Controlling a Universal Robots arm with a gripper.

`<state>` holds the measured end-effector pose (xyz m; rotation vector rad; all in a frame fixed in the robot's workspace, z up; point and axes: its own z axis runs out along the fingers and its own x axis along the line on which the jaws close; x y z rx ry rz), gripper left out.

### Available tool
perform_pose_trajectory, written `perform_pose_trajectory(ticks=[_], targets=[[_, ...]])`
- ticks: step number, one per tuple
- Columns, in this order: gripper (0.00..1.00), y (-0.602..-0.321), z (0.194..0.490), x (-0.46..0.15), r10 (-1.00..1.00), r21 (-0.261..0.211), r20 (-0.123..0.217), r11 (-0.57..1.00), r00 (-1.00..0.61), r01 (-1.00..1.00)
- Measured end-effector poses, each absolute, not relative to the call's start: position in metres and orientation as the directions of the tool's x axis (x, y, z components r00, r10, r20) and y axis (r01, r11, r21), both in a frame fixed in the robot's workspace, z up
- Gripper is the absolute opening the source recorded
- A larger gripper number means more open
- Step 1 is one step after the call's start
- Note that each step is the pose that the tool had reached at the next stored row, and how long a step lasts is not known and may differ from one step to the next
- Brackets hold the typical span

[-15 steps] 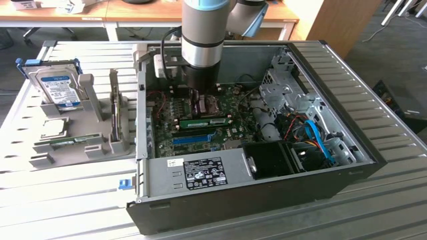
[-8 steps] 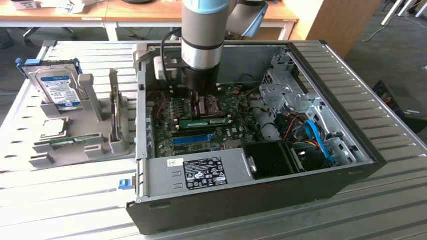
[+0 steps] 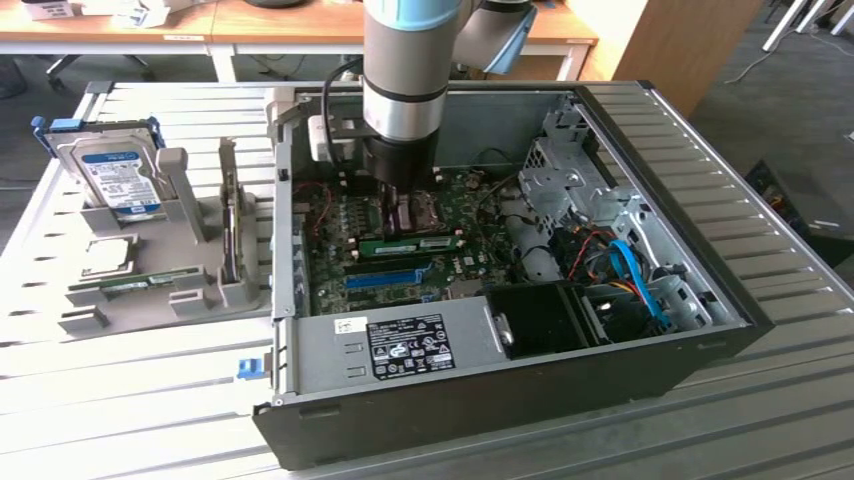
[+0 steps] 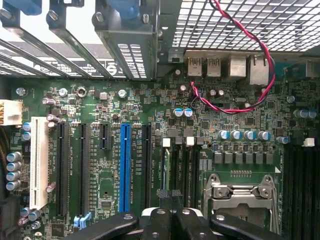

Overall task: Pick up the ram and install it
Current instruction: 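Press down the ram until it locks into place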

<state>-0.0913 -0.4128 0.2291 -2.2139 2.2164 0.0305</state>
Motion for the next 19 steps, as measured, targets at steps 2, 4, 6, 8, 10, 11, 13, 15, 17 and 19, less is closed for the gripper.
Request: perform_pose_trajectory(ticks=[2, 4, 6, 8, 10, 11, 13, 15, 17, 19], targets=[[0.11, -0.4128, 0.2285, -0.0913, -1.0, 0.008, -0.02, 0.001, -0.001, -1.0], [0.11, -0.4128, 0.228, -0.0914, -1.0, 0.008, -0.019, 0.001, -0.001, -1.0], [0.11, -0.4129, 0.2278, -0.0913, -1.0, 0.008, -0.019, 0.001, -0.001, -1.0], [0.11, -0.4128, 0.2277, -0.0913, -1.0, 0.008, -0.02, 0.001, -0.001, -1.0], [0.11, -0.4128, 0.2276, -0.0913, -1.0, 0.008, -0.02, 0.001, -0.001, -1.0], [0.11, -0.4128, 0.2274, -0.0913, -1.0, 0.008, -0.02, 0.001, -0.001, -1.0], [0.11, -0.4128, 0.2268, -0.0913, -1.0, 0.008, -0.02, 0.001, -0.001, -1.0], [0.11, -0.4129, 0.2264, -0.0914, -1.0, 0.008, -0.019, 0.001, -0.001, -1.0], [0.11, -0.4128, 0.2261, -0.0914, -1.0, 0.008, -0.02, 0.001, -0.001, -1.0], [0.11, -0.4128, 0.226, -0.0913, -1.0, 0.008, -0.02, 0.001, -0.001, -1.0]])
